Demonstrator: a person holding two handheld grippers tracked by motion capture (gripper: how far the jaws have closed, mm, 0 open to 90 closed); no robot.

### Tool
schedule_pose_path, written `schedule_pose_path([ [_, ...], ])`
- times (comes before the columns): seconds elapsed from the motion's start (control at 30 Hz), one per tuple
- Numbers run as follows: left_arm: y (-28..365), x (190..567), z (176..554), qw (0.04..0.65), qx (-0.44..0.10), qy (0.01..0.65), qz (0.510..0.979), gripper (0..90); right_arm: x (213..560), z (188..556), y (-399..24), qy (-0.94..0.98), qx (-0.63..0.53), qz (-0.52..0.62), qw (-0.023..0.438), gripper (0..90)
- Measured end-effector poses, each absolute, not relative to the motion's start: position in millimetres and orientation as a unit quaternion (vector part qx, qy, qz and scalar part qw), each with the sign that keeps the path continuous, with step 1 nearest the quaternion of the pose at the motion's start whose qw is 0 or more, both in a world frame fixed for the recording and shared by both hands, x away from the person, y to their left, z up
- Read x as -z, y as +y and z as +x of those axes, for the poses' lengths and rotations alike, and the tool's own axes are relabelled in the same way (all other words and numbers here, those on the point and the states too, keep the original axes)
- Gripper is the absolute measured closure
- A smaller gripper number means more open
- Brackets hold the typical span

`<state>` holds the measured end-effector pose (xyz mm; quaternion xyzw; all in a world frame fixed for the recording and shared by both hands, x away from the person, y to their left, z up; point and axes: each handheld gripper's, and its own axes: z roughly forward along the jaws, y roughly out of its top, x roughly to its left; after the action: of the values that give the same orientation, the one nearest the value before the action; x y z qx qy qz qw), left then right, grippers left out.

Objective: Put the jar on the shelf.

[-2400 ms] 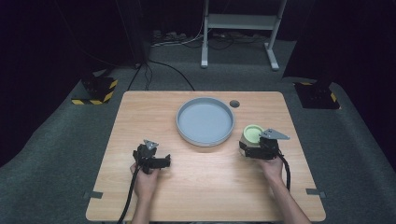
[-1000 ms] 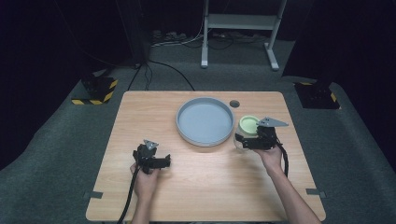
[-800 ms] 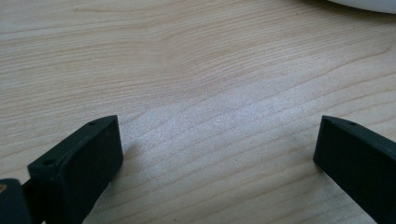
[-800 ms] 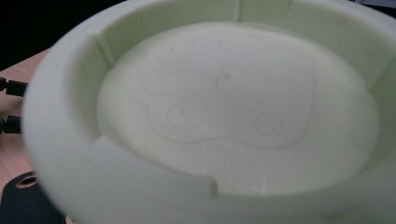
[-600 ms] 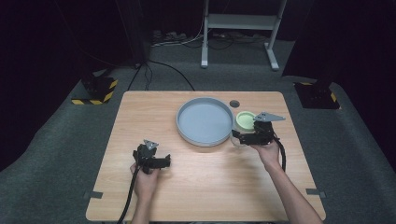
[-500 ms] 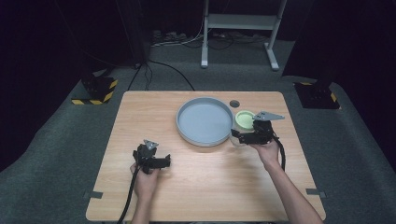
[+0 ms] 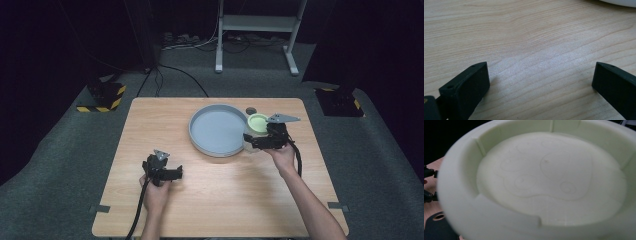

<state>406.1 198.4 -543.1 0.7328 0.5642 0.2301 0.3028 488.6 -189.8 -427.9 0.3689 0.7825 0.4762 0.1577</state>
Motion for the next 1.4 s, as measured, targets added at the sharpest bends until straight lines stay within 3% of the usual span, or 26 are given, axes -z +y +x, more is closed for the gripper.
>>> schedule_pose_path([
  [1.4,198,543,406,0.303,-0.23,0.564,0.733,1.4,415,521,-146,0.787,-0.476,0.362,0.154,10.9],
])
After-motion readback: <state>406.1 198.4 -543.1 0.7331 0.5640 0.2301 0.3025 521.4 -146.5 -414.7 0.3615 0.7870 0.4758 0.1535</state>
